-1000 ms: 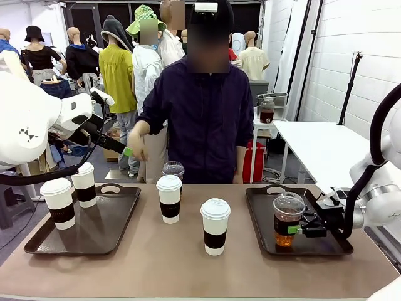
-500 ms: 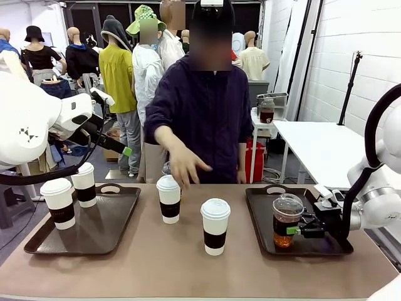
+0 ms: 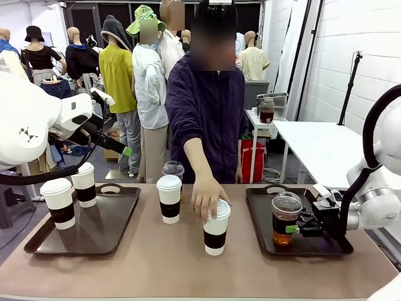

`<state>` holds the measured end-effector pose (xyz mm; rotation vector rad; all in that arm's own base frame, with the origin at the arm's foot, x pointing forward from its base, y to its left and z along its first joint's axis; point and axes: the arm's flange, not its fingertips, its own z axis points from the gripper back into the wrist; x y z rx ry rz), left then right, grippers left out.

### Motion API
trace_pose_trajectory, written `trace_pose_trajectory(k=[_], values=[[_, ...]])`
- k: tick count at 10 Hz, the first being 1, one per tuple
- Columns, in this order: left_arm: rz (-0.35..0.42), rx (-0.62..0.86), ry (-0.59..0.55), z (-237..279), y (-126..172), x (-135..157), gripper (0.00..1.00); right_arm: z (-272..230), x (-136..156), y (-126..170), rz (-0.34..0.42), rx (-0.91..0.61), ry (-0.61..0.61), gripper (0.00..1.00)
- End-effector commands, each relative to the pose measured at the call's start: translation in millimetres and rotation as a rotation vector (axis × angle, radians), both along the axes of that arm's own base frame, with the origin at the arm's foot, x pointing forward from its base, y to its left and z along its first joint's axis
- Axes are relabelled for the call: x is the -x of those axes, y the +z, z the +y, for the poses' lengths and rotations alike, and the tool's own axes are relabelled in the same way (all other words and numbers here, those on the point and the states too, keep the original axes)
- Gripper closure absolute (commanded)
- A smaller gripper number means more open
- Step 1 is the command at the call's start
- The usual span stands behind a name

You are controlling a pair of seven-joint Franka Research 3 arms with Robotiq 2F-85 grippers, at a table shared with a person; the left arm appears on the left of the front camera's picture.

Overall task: Distribute the coffee onto the tray.
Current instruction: Pick up one iced Americano and place it on the right Handle tray.

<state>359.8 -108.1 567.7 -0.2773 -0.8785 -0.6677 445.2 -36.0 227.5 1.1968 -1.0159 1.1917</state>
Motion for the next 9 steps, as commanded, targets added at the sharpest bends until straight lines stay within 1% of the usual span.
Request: trace_pose_trajectory(k=[1,5,9], values=[[0.001,0.003,-0.001,1.5,-0.5,-0.8,0.00,-0.4,-2.3,-2.2,0.040,0.015,-0.006,0.00],[0.001,0.003,-0.001,1.5,-0.5,-0.8,0.00,-12.5,7.7,7.7,0.052,0.035,-0.037,0.00],[0.001,0.003,-0.001,1.5,-0.5,-0.8,0.00,-51.1,30.1,18.7,0.069,0.070,-0.114,0.00]])
